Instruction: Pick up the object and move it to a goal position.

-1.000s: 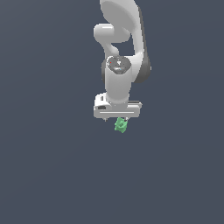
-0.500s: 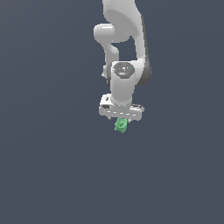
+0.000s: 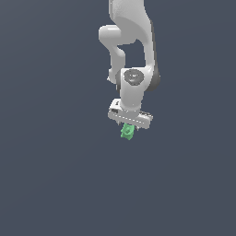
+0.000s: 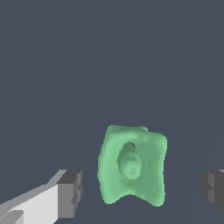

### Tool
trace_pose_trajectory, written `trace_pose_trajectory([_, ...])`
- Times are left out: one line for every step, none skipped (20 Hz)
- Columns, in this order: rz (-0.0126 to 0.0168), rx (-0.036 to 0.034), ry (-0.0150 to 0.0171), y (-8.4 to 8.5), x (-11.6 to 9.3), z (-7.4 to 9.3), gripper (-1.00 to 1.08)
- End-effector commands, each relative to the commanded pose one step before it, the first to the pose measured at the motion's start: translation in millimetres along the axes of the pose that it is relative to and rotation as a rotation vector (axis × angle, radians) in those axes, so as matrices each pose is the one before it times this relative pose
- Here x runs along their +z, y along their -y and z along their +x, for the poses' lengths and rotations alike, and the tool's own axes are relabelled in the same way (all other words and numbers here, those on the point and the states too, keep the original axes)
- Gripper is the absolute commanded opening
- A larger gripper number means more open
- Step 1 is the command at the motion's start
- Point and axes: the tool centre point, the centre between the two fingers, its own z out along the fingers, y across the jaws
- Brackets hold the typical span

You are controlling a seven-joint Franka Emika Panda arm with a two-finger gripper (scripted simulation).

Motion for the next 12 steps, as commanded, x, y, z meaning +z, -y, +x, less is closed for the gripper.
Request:
trace_pose_trajectory([0.00025,0.02544,-0.00155,0.63,3.31,-3.31,1.0])
trace_pose_trajectory([0.00001,0.00665,-0.00028,0.17,0.93,-0.96,1.0])
trace_pose_trajectory([0.00001,0.00548,-0.00023,0.12,0.76,-0.78,1.0])
trace_pose_trajectory([0.00001,0.0042,-0.00018,0.12,0.59,-0.63,1.0])
trace_pose_trajectory([0.0,0.00309,-0.00013,0.04,0.42,-0.43,1.0])
trace_pose_trajectory([0.0,0.00183,-0.00008,0.03,0.25,-0.26,1.0])
trace_pose_trajectory([0.0,0.00069,-0.00003,-0.03,0.08,-0.07,1.0])
trace_pose_trajectory([-0.00017,-0.00438,0.00058,0.1,-0.35,0.3,1.0])
trace_pose_trajectory([0.0,0.0,0.0,0.01,0.34,-0.02,1.0])
trace_pose_trajectory([0.0,0.0,0.0,0.03,1.02,-0.05,1.0])
trace_pose_trajectory([0.0,0.0,0.0,0.05,1.69,-0.09,1.0])
trace_pose_trajectory([0.00001,0.00068,-0.0001,-0.28,2.31,0.04,1.0])
